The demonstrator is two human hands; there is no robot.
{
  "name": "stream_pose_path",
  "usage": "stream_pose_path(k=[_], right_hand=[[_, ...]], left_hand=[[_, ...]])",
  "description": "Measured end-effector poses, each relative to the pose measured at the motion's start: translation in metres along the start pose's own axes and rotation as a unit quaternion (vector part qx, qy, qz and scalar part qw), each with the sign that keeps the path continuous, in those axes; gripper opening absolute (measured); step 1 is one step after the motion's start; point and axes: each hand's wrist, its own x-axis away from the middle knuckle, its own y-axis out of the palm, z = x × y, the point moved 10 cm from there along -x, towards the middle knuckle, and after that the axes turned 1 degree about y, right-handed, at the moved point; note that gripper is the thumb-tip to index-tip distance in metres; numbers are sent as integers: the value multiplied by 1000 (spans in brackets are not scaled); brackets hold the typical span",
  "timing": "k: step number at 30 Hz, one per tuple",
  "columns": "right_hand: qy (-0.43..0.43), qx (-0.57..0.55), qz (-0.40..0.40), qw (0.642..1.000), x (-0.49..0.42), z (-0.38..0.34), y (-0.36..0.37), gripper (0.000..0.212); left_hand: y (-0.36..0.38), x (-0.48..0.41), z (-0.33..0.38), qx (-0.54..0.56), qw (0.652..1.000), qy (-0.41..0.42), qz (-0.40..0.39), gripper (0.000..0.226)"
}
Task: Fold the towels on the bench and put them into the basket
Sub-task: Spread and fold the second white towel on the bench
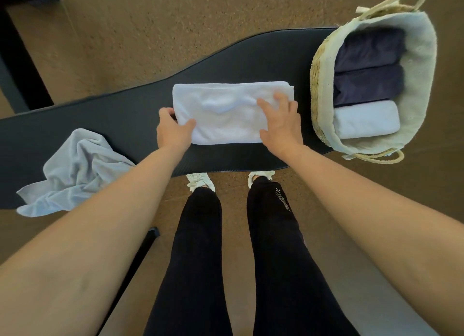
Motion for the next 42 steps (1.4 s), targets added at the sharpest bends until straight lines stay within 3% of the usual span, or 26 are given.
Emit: stream_pose_path(k=[5, 10, 17, 28, 31, 34, 35, 37, 38, 40, 42], right_hand=[[-81, 65, 11, 995, 11, -33, 3, 77], [-173, 140, -37, 974, 11, -69, 33, 98], [-148, 220, -57, 962, -1, -82, 45, 124], [-133, 208, -107, 963, -24, -101, 34, 149], [-131, 136, -80, 979, -21, -101, 22, 140], [-89, -111, -38, 989, -6, -91, 7, 101], [-51, -236, -56, 969, 2, -85, 7, 84], [36, -458, -132, 878, 21, -79, 16, 58], [55, -517, -161, 839, 29, -80, 19, 53], [47, -549, -161, 819, 39, -81, 12, 43], [45, -539, -112, 834, 40, -71, 2, 30]], left_hand=[[0, 10, -26, -2, 998, -57, -39, 22], [-5, 22, -49, 68, 992, -96, -41, 23], [-10, 28, -55, 133, 987, -78, -52, 20], [-36, 24, -35, 177, 982, -37, -46, 17], [-37, 32, -20, 188, 979, -10, -73, 15], [-33, 49, 7, 183, 976, 56, -105, 17], [-30, 56, 18, 171, 975, 82, -114, 21], [-18, 71, 37, 146, 972, 129, -134, 27], [-10, 79, 47, 137, 968, 149, -148, 28], [10, 95, 64, 124, 957, 180, -192, 23], [33, 106, 73, 115, 943, 190, -247, 26]])
